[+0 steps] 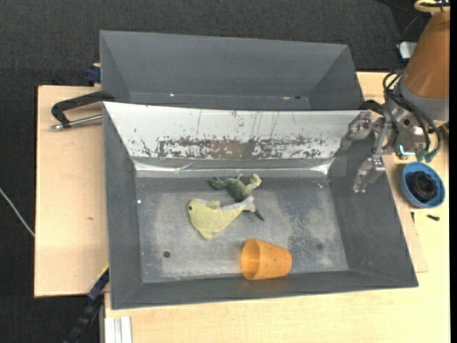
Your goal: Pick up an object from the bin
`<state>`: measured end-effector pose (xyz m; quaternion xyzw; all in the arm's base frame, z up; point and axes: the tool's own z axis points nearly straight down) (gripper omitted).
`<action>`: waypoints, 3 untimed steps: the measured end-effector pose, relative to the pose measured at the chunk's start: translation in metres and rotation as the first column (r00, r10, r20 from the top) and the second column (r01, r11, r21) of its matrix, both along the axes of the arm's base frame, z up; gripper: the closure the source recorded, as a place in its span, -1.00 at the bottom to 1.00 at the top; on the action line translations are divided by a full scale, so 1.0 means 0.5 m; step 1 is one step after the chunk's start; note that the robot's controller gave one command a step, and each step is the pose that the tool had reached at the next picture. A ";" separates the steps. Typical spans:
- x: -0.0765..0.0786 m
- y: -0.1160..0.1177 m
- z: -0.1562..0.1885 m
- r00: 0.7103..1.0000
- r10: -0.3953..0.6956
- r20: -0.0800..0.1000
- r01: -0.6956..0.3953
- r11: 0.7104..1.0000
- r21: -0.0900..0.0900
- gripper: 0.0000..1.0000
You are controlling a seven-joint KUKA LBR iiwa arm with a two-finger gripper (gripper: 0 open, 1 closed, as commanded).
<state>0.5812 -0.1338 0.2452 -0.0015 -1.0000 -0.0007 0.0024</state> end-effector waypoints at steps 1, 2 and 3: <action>0.028 0.150 -0.184 0.989 0.148 0.001 -0.148 0.989 0.004 -1.00; -0.019 0.310 -0.232 1.000 -0.022 0.003 0.022 1.000 0.004 -1.00; 0.013 0.358 -0.340 0.997 -0.078 0.017 0.078 0.997 -0.001 -1.00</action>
Offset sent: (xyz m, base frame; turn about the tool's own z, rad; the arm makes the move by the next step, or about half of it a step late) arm 0.0140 0.0706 -0.0889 -0.1437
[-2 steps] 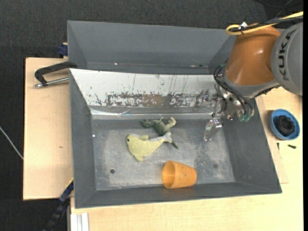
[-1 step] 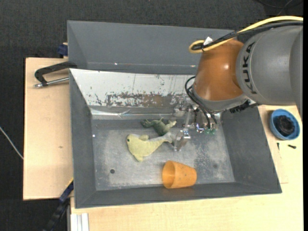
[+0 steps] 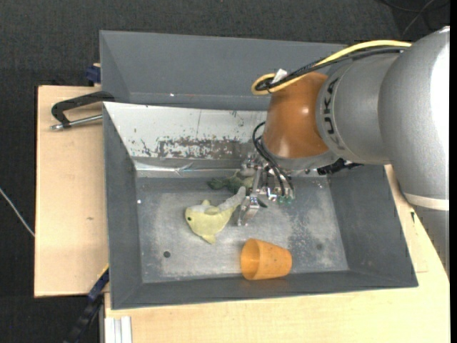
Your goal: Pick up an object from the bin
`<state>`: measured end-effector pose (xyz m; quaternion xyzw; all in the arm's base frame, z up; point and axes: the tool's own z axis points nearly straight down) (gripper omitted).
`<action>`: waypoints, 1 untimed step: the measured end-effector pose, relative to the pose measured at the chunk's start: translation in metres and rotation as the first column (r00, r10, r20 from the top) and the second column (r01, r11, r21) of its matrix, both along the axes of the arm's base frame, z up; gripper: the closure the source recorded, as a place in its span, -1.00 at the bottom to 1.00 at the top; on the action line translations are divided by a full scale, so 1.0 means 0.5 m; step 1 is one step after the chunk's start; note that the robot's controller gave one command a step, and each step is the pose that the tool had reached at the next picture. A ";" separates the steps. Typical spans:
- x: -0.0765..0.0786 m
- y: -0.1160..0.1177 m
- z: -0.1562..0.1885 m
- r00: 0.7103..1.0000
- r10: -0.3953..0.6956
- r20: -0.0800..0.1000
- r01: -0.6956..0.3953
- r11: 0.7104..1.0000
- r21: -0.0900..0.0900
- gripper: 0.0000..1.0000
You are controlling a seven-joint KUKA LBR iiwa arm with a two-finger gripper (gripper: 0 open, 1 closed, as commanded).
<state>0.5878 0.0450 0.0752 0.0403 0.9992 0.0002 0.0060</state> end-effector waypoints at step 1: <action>-0.001 -0.001 0.003 1.000 0.001 -0.001 -0.001 1.000 0.000 1.00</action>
Offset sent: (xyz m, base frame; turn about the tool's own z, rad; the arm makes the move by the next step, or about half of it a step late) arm 0.0000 0.0000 0.0000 0.0000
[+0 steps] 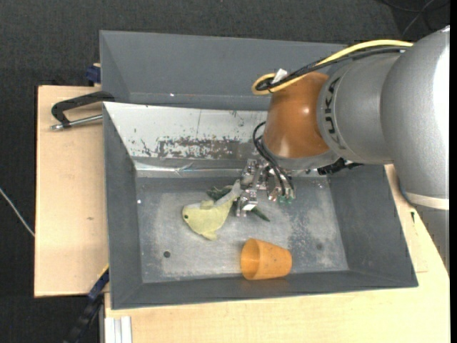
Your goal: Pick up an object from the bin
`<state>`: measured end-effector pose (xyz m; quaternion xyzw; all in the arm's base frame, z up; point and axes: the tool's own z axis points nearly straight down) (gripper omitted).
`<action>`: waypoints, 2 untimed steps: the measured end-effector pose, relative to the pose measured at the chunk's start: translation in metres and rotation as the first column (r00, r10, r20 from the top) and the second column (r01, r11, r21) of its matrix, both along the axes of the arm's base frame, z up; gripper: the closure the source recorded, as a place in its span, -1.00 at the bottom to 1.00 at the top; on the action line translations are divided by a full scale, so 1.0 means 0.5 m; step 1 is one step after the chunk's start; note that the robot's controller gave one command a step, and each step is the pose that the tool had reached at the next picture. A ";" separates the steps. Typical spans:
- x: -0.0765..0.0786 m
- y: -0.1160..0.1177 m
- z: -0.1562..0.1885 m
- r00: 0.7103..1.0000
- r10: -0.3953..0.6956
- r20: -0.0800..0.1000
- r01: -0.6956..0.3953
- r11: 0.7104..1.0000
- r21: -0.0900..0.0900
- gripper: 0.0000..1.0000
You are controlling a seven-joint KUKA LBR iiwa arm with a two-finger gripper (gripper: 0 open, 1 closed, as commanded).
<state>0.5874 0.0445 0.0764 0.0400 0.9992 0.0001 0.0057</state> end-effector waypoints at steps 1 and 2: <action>-0.008 0.014 0.242 0.999 -0.044 0.002 0.044 0.999 0.004 1.00; 0.020 0.079 0.391 0.910 0.415 0.001 -0.415 0.910 -0.001 1.00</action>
Offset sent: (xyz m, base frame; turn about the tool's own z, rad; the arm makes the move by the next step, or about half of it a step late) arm -0.0067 0.0056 0.1149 0.0459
